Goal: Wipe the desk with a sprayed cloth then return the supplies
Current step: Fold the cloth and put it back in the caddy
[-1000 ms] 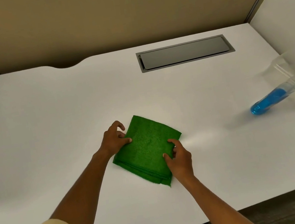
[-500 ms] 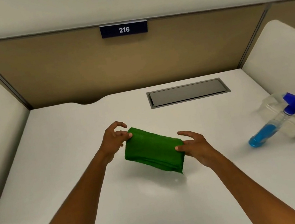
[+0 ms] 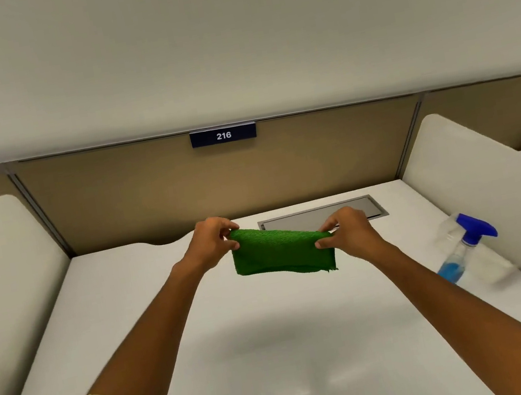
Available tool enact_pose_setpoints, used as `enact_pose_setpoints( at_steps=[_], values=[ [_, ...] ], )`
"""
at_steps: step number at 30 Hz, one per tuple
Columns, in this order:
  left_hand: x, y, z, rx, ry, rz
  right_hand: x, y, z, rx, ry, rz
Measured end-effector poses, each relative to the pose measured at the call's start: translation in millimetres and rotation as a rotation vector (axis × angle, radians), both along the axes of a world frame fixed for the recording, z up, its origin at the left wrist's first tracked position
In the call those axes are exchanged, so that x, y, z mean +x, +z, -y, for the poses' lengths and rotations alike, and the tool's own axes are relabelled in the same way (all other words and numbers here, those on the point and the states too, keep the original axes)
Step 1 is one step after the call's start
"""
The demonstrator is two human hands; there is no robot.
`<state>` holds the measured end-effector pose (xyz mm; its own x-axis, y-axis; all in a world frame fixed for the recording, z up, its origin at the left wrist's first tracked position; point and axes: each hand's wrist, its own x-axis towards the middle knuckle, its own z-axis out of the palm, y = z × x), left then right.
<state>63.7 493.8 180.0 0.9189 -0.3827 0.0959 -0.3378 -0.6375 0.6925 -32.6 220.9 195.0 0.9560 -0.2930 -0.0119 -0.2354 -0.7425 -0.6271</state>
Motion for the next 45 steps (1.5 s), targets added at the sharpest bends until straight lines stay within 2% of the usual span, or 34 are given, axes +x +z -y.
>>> enact_pose_setpoints(
  at_steps=[5,10,16,20,24,28,38,45],
  values=[
    [0,32,17,0.096,-0.052,0.107,-5,38,16,-0.044,0.013,0.037],
    [3,56,26,0.133,-0.105,0.091,-11,67,28,0.202,0.071,0.100],
    [-2,66,33,0.045,-0.268,-0.126,-15,100,41,0.467,0.159,0.134],
    [-12,68,48,0.042,-0.408,-0.288,-14,110,52,0.473,0.185,0.168],
    [-27,76,80,-0.123,-0.558,-0.433,-14,118,69,0.488,0.252,0.143],
    [-37,84,129,-0.253,-0.650,-0.500,-12,121,94,0.483,0.285,0.119],
    [-36,85,237,-0.429,-0.520,-0.539,-1,114,200,0.526,0.244,0.089],
    [-37,95,318,-0.691,-0.321,-0.477,4,85,273,1.011,0.292,0.013]
  ],
)
